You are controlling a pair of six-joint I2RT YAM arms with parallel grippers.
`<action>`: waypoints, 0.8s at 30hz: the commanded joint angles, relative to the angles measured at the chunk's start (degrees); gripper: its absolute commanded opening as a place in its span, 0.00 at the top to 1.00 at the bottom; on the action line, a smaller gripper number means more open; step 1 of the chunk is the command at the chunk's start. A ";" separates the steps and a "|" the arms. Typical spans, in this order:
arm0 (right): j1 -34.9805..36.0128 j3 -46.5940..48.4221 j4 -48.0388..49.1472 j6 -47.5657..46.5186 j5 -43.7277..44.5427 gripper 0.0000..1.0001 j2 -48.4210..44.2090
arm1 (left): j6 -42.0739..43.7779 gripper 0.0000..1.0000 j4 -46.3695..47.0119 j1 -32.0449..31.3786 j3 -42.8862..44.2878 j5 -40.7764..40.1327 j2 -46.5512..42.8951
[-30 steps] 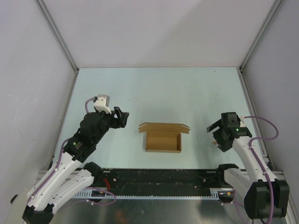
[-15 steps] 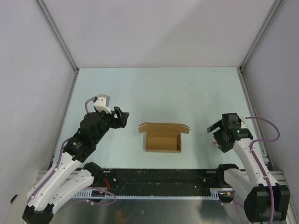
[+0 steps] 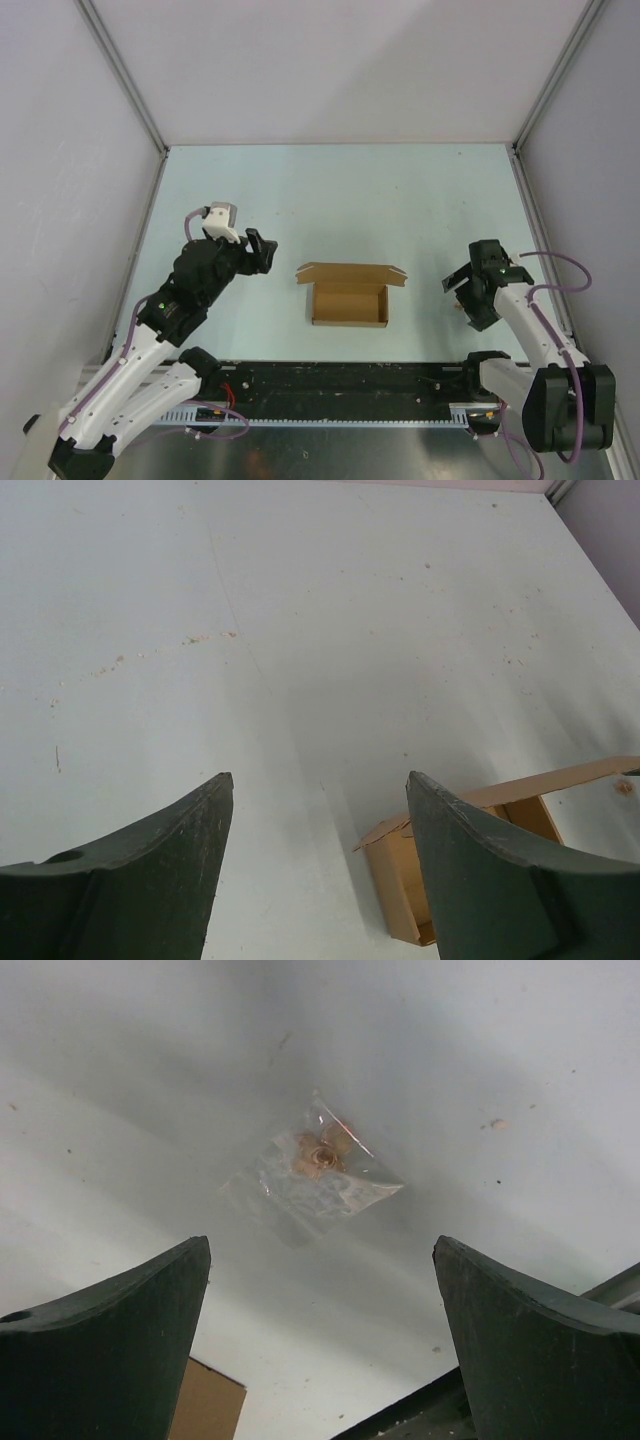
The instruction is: Fold the paper box
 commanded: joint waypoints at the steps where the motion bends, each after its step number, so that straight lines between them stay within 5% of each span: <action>1: -0.15 0.30 2.39 -0.78 3.79 0.01 1.63 | 0.88 0.25 0.64 0.39 0.09 -0.64 -0.82; 13: 0.29 0.30 6.61 -2.80 4.76 0.07 8.49 | 0.88 0.25 0.73 0.47 0.00 -0.99 -1.08; 24: 0.38 0.30 11.18 -6.14 4.50 0.27 13.58 | 0.97 0.25 0.65 0.47 -0.17 -0.90 -1.70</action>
